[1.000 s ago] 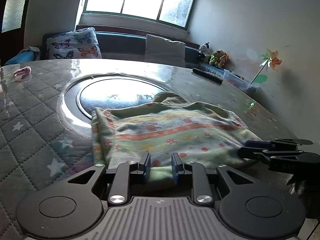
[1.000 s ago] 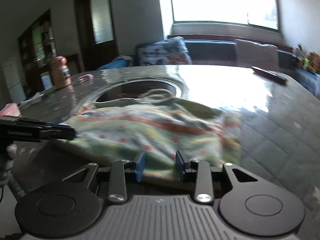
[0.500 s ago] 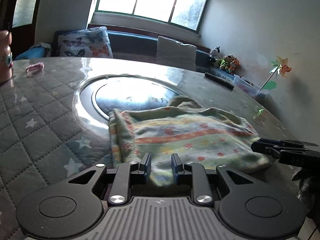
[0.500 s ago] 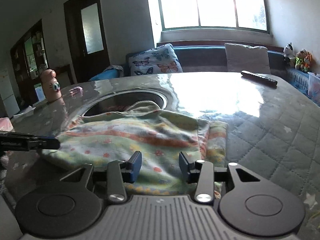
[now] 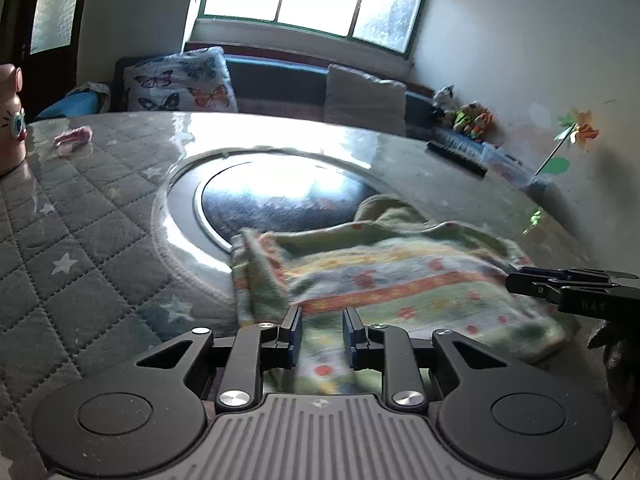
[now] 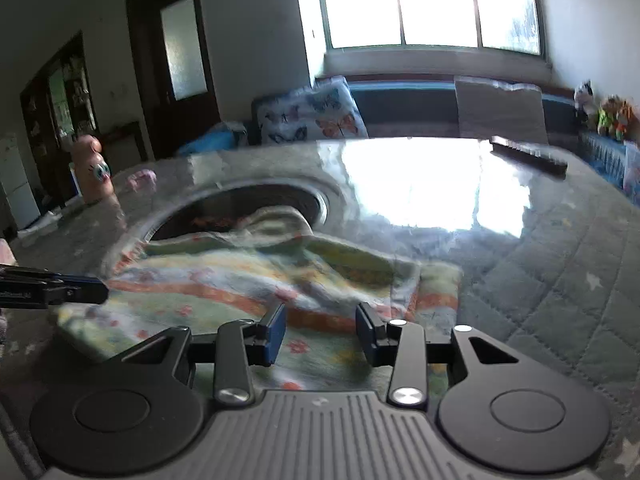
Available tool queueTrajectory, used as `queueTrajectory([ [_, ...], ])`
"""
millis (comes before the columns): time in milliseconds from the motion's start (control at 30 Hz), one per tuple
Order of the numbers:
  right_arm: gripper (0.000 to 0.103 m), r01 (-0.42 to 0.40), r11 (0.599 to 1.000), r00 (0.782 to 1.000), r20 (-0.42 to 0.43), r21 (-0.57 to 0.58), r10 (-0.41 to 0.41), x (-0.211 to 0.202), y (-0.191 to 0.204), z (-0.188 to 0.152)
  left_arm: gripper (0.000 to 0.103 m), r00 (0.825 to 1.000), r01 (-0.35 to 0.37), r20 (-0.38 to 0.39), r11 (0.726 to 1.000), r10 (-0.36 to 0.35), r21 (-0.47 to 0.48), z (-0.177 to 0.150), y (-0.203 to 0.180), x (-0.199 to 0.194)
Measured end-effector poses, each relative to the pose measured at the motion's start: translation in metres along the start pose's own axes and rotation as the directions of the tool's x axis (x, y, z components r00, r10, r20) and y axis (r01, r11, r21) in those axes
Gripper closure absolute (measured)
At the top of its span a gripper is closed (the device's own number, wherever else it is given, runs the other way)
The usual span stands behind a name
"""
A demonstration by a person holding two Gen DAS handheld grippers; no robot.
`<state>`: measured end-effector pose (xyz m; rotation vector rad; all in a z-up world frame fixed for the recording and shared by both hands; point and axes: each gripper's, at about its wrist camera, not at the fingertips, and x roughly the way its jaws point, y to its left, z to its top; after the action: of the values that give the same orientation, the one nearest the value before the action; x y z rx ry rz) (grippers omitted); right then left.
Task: Fold clothes
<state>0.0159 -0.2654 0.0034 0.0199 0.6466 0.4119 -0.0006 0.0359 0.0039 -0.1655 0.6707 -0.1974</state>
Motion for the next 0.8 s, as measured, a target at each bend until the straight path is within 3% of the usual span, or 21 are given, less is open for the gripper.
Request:
queueTrajectory([
  [500,0.067,0.005,1.000,1.000,0.003,0.008,-0.005,0.028,-0.014,0.033,0.079,1.000,-0.029,0.001,1.000,0.029,-0.004,0.025,0.009,0.020],
  [533,0.068,0.007,1.000,1.000,-0.004,0.013,-0.007,0.032,-0.016,0.035,0.079,0.999,-0.032,0.000,0.999,0.032,-0.004,0.027,0.010,0.022],
  [667,0.092,0.023,0.998,0.999,-0.027,0.060,-0.021,0.039,-0.028,0.035,0.079,0.999,-0.047,-0.005,0.999,0.047,-0.006,0.033,0.015,0.030],
  [800,0.093,0.050,0.997,0.999,-0.024,0.063,-0.048,0.036,-0.030,0.037,0.079,0.998,-0.061,-0.011,0.998,0.061,-0.008,0.039,0.020,0.038],
])
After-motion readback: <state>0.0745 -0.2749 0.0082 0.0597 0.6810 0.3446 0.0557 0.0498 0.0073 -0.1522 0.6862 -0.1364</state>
